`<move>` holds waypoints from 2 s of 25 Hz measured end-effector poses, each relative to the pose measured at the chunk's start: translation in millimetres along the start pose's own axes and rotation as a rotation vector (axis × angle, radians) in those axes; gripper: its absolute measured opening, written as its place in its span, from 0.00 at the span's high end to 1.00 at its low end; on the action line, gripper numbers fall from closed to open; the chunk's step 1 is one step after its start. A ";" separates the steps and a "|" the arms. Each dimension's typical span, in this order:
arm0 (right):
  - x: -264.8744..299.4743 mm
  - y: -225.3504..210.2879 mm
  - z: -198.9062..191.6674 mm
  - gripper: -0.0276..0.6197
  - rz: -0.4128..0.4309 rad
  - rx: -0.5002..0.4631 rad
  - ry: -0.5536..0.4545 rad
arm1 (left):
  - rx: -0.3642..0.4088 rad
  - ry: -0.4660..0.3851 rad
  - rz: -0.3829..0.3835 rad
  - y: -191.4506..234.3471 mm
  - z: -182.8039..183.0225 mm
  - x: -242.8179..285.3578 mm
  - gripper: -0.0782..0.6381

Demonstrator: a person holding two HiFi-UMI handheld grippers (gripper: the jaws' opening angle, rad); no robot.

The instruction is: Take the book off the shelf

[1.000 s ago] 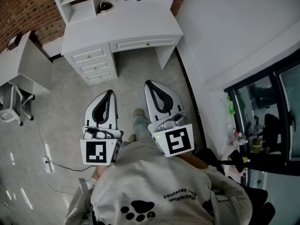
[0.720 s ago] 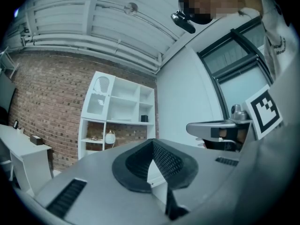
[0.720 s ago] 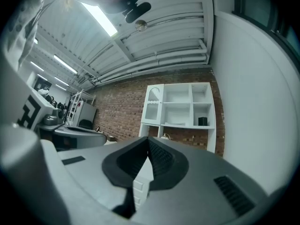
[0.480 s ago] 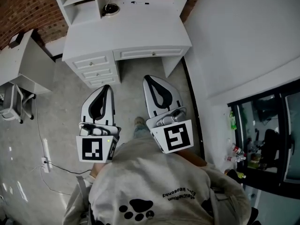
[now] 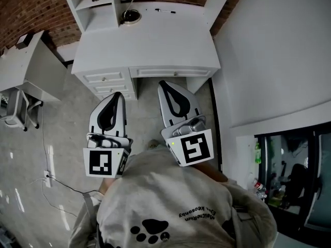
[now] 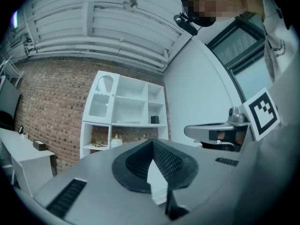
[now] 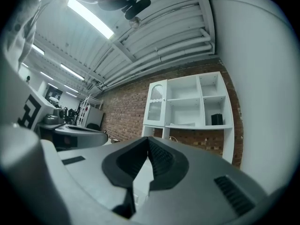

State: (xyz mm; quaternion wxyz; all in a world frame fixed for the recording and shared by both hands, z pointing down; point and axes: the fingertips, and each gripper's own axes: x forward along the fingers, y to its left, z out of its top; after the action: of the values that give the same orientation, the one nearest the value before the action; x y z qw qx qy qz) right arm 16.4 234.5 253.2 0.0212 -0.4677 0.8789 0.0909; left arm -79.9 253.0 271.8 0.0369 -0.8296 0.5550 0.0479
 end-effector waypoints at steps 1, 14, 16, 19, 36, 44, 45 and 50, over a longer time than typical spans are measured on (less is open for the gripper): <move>4.4 -4.4 -0.5 0.93 0.006 0.002 -0.005 | 0.006 0.009 0.009 1.3 -3.2 4.6 0.88; 16.9 -34.0 -15.2 0.93 0.007 -0.014 -0.005 | -0.004 0.022 0.019 0.3 -12.6 36.9 0.88; 18.8 -33.8 -14.3 0.93 0.007 0.002 0.002 | -0.005 0.030 0.012 0.9 -14.3 40.6 0.88; 24.1 -38.1 -16.4 0.93 -0.004 0.003 0.004 | 0.001 0.024 -0.008 1.6 -15.9 50.0 0.88; 154.0 -96.1 -37.2 0.93 -0.069 -0.061 0.015 | -0.011 -0.029 -0.107 75.1 -24.9 187.8 0.88; 235.3 -129.6 -44.4 0.93 -0.077 -0.111 0.035 | -0.041 -0.093 -0.144 123.2 -19.3 269.5 0.88; 243.7 -132.0 -43.7 0.93 -0.077 -0.115 0.037 | -0.042 -0.085 -0.144 129.2 -21.0 276.7 0.88; 279.8 -140.0 -42.1 0.93 -0.078 -0.122 0.047 | -0.045 -0.040 -0.151 153.6 -29.0 305.5 0.88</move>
State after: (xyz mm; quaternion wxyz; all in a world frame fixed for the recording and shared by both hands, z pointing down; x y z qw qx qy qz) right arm -23.0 -78.5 240.7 -0.0247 -0.5040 0.8532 0.1325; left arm -104.9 -89.1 262.5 0.0328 -0.8686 0.4889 0.0740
